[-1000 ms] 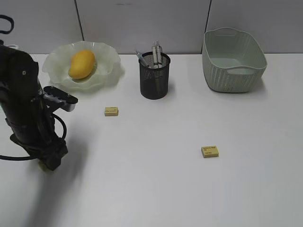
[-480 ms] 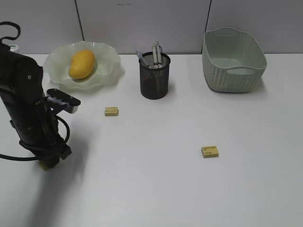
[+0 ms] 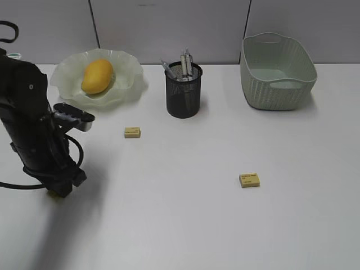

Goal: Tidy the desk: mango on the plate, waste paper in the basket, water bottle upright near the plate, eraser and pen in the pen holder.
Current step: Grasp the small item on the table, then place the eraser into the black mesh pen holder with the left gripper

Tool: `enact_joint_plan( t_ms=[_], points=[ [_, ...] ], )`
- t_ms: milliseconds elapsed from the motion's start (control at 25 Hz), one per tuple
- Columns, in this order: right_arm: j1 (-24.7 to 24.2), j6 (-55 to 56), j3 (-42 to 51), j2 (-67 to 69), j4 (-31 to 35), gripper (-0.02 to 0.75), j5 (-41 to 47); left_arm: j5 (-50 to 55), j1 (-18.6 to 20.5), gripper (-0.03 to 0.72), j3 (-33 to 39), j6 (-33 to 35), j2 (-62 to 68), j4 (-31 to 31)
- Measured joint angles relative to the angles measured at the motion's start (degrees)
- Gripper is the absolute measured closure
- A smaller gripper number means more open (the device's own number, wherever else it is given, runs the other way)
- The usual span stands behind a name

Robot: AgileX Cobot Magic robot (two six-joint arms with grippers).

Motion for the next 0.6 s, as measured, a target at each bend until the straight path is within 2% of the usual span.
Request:
enact_joint_plan(
  t_ms=[240, 600],
  points=[
    [0.0, 0.0, 0.0, 0.0, 0.0, 0.26, 0.0, 1.3, 0.0, 0.484, -1.97, 0.0, -6.5, -1.09],
    [0.0, 0.0, 0.0, 0.0, 0.0, 0.26, 0.0, -0.36, -0.06, 0.485, -15.25, 0.0, -10.75, -7.21]
  ],
)
